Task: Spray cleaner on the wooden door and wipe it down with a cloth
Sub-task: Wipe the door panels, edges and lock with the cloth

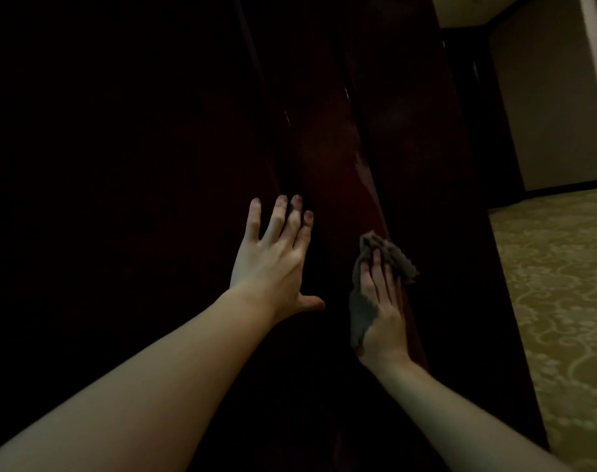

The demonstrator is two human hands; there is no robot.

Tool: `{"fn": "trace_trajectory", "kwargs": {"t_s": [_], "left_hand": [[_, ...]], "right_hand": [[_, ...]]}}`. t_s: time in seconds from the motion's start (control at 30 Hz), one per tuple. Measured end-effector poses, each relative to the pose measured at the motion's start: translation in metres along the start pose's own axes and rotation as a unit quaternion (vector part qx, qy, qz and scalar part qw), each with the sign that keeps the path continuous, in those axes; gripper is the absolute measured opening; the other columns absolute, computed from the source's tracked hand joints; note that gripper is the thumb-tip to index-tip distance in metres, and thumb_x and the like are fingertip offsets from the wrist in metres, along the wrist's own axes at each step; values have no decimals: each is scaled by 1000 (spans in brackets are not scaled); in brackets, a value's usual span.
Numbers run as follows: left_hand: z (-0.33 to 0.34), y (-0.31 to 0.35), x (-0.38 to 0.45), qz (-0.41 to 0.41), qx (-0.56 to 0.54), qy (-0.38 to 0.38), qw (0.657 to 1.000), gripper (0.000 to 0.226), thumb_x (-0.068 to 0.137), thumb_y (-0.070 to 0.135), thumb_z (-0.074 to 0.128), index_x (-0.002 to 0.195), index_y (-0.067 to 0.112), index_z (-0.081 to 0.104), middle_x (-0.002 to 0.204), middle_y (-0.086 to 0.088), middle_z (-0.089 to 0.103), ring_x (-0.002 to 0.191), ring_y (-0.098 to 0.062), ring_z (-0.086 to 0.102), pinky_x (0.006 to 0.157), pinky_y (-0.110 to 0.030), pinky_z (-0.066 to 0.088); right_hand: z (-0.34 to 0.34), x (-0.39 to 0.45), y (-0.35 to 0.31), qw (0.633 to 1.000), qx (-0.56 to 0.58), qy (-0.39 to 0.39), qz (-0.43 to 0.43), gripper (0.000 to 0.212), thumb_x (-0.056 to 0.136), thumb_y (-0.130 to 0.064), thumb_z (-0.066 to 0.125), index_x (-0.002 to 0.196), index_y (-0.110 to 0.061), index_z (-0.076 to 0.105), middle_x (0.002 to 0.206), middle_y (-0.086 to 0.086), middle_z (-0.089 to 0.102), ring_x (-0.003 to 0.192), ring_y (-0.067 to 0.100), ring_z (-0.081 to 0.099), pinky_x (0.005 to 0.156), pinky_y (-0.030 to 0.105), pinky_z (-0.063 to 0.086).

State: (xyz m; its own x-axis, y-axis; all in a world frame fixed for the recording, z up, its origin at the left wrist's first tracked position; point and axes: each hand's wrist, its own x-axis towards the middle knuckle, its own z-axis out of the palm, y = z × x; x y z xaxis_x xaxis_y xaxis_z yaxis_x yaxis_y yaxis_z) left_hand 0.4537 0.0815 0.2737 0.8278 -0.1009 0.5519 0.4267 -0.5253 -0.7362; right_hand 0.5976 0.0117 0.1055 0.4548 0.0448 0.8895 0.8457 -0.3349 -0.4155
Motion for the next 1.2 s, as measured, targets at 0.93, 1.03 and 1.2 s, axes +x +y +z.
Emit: {"fn": "trace_trajectory", "kwargs": {"t_s": [0.93,1.03,1.2], "left_hand": [[2,16,-3,-43,-1,-7,999,126,69,89,35,148,4,-16,156,-19,-21,142,-34,-24,112,-59,-14],[1,15,-5,-38,3,-16,999,125,70,89,35,148,5,-15,156,-19,-22,142,-34,-25,113,-59,-13],[1,7,-6,-9,7,-21,1000,121,71,89,27,149,6,-14,155,-19,-22,142,-34,-26,112,-59,-16]], "right_hand": [[-16,-68,20,986,-36,-126,107,107,80,-17,72,154,-19,-4,156,-8,-29,147,20,-12,122,43,12],[-24,-27,4,989,-18,-116,93,102,86,-15,67,154,-19,-9,154,-8,-29,148,23,-14,123,44,6],[-34,105,-21,991,-84,-105,-16,86,90,-29,50,155,-12,-4,162,11,-15,149,32,-10,122,47,8]]}}
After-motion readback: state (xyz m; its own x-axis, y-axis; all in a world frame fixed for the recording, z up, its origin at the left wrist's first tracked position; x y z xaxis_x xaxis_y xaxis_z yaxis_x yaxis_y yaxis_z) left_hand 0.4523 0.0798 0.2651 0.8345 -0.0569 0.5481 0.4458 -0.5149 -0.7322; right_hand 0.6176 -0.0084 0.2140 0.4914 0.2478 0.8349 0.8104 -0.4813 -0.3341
